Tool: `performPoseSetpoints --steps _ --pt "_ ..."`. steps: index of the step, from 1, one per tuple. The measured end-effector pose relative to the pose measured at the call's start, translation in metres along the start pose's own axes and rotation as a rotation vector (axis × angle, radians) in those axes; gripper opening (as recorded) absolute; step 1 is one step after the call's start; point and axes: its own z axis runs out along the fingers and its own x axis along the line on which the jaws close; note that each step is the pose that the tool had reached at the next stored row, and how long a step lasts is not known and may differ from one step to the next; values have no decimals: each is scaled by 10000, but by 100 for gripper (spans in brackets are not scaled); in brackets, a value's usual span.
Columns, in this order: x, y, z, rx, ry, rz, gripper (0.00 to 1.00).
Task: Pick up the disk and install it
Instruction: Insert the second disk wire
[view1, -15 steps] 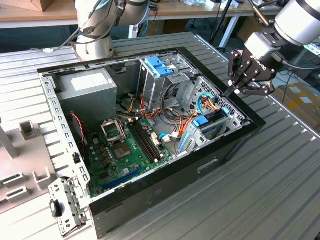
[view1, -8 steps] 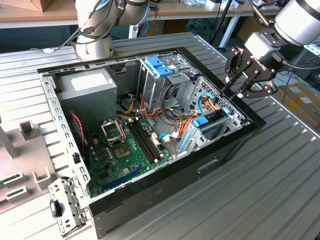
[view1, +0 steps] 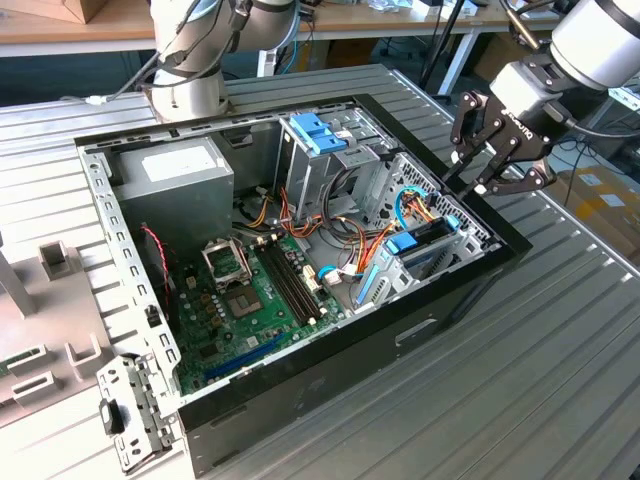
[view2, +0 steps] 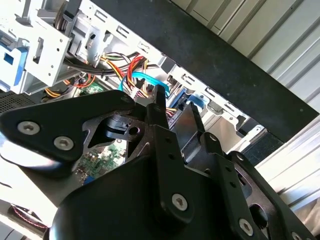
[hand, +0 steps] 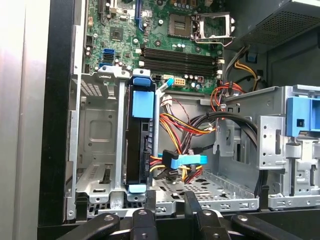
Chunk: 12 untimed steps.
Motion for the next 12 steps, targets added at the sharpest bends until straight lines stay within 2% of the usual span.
performPoseSetpoints --steps 3,7,8,12 --pt "-5 1 -23 3 -81 -4 36" --pt "-7 13 -29 6 -150 -5 36" --pt "-7 32 -28 6 -171 -7 36" --pt "-8 75 -25 7 -197 -9 36"
